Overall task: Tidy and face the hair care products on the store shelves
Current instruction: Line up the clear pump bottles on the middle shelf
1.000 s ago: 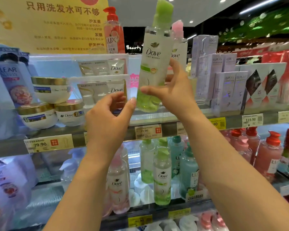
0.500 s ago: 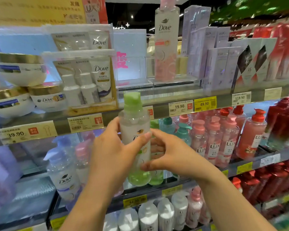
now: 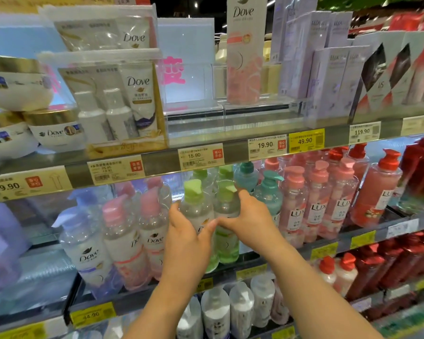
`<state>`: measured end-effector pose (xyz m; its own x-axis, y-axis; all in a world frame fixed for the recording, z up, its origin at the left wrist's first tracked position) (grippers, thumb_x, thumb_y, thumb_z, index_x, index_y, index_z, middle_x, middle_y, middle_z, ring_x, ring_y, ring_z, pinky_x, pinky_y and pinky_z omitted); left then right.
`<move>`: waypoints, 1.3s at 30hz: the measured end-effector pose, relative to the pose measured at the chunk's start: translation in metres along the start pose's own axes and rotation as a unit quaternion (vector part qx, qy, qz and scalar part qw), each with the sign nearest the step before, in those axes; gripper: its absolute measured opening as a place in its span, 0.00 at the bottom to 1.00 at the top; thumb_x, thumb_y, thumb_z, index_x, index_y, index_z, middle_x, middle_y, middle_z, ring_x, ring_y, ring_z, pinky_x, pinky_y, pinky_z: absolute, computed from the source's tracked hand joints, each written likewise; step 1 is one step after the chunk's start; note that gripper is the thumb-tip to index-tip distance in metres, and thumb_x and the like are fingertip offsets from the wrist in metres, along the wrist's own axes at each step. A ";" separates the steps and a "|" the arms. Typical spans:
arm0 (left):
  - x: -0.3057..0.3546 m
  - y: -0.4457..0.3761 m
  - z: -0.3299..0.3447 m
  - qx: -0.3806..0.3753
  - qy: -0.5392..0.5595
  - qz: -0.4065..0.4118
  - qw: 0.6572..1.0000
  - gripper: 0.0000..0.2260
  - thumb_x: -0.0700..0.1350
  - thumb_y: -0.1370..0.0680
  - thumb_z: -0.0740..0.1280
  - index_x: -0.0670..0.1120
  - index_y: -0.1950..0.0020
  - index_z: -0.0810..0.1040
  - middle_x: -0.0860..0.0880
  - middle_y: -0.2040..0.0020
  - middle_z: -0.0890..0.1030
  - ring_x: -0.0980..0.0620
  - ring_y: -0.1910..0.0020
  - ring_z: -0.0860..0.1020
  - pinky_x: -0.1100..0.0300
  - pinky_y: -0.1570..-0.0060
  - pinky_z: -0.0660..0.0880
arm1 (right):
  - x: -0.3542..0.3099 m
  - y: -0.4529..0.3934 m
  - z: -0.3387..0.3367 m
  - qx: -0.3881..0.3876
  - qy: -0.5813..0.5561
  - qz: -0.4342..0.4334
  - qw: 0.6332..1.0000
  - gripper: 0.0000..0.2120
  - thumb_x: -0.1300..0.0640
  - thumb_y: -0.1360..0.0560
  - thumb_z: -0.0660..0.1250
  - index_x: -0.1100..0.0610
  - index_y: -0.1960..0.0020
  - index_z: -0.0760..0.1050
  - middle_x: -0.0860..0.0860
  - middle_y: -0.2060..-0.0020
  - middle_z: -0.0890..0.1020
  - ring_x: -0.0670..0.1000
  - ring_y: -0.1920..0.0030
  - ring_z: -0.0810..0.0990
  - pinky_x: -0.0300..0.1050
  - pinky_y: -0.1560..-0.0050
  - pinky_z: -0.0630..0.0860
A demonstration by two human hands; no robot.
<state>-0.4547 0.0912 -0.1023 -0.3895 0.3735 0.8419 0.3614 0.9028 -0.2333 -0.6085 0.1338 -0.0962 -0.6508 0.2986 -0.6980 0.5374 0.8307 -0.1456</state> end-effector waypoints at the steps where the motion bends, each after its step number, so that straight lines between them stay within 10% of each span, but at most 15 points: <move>1: -0.002 -0.002 0.003 -0.006 0.002 -0.009 1.000 0.38 0.51 0.23 0.70 0.44 0.22 0.51 0.47 0.27 0.66 0.50 0.30 0.68 0.60 0.38 0.67 | 0.001 -0.001 -0.002 -0.003 0.009 0.003 1.000 0.32 0.46 0.30 0.78 0.56 0.32 0.70 0.52 0.42 0.81 0.54 0.41 0.79 0.49 0.44 0.78; 6: -0.014 -0.022 0.013 -0.042 -0.050 -0.034 0.997 0.29 0.53 0.24 0.72 0.42 0.31 0.63 0.47 0.42 0.76 0.48 0.46 0.76 0.56 0.54 0.73 | 0.001 -0.004 -0.013 -0.028 0.067 0.006 0.997 0.26 0.45 0.29 0.77 0.57 0.39 0.71 0.53 0.46 0.81 0.54 0.46 0.80 0.49 0.49 0.79; 11: -0.014 -0.026 0.015 -0.064 -0.065 -0.037 0.995 0.37 0.52 0.25 0.73 0.46 0.23 0.57 0.48 0.35 0.76 0.47 0.35 0.74 0.50 0.38 0.74 | -0.003 -0.002 -0.022 -0.035 0.144 -0.010 0.989 0.23 0.43 0.27 0.74 0.57 0.42 0.71 0.53 0.49 0.81 0.55 0.48 0.81 0.51 0.48 0.79; 21: -0.009 -0.022 0.011 -0.087 -0.071 -0.063 0.992 0.47 0.49 0.26 0.74 0.49 0.19 0.43 0.53 0.44 0.77 0.49 0.44 0.76 0.51 0.43 0.76 | -0.009 0.017 -0.029 -0.049 0.157 -0.032 0.986 0.28 0.41 0.25 0.71 0.57 0.35 0.68 0.52 0.42 0.78 0.56 0.40 0.78 0.50 0.43 0.77; 26: 0.021 -0.014 -0.003 -0.053 -0.091 -0.006 0.994 0.49 0.59 0.27 0.71 0.53 0.20 0.39 0.50 0.21 0.60 0.48 0.24 0.63 0.50 0.30 0.65 | -0.033 0.030 -0.084 -0.017 0.161 -0.042 0.986 0.26 0.39 0.26 0.71 0.52 0.34 0.77 0.48 0.45 0.84 0.49 0.44 0.82 0.47 0.42 0.79; 32: 0.071 -0.006 -0.031 0.032 -0.212 0.136 0.967 0.32 0.60 0.23 0.64 0.50 0.22 0.61 0.52 0.25 0.68 0.53 0.27 0.66 0.56 0.30 0.64 | -0.087 0.012 -0.174 0.256 -0.044 -0.128 0.957 0.15 0.47 0.25 0.73 0.52 0.41 0.81 0.43 0.56 0.83 0.43 0.54 0.81 0.46 0.44 0.80; 39: 0.121 -0.012 -0.042 0.084 -0.184 0.207 0.957 0.20 0.56 0.24 0.68 0.50 0.34 0.78 0.53 0.41 0.82 0.55 0.42 0.79 0.61 0.43 0.72 | -0.128 -0.062 -0.191 0.247 -0.100 -0.154 0.951 0.35 0.46 0.25 0.73 0.57 0.25 0.63 0.55 0.34 0.75 0.50 0.40 0.74 0.37 0.47 0.72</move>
<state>-0.4703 0.1168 0.0225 -0.5260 0.7288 0.4383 0.4207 0.6709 -0.6107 -0.6612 0.1338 0.1363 -0.7301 -0.0587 -0.6808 0.5567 0.5267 -0.6424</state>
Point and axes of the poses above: each hand's wrist, its own y-axis away from the middle knuckle, its own z-axis out of the palm, x = y × z, the point moved 5 cm from there along -y, towards the middle knuckle
